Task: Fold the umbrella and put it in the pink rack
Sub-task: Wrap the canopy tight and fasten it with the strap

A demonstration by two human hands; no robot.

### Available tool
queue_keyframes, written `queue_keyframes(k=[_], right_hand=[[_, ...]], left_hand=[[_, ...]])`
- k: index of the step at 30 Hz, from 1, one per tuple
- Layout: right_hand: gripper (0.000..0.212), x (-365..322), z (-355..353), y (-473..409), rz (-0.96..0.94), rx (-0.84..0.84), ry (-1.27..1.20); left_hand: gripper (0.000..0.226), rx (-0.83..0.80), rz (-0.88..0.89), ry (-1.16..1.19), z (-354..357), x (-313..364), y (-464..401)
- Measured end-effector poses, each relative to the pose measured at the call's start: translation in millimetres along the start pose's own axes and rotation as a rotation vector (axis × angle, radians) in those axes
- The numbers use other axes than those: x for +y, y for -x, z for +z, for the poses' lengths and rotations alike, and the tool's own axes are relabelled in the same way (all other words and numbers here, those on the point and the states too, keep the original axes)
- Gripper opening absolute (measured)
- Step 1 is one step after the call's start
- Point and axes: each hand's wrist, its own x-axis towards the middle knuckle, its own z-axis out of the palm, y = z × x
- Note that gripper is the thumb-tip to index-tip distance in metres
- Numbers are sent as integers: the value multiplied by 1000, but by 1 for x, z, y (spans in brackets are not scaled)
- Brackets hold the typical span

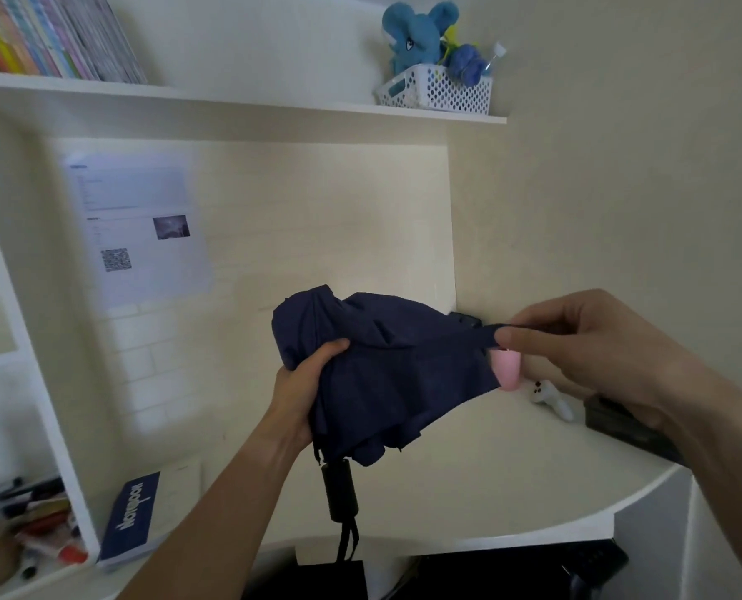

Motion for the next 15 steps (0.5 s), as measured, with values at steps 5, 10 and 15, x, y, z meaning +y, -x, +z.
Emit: queue_keyframes(k=[5, 10, 15], right_hand=[[9, 2, -5, 11, -135, -137, 197], [41, -1, 30, 2, 22, -407, 134], [41, 21, 86, -17, -64, -64, -107]], left_hand=[[48, 28, 54, 28, 1, 0, 3], [47, 33, 118, 83, 11, -5, 9], [34, 16, 169, 120, 21, -6, 15]])
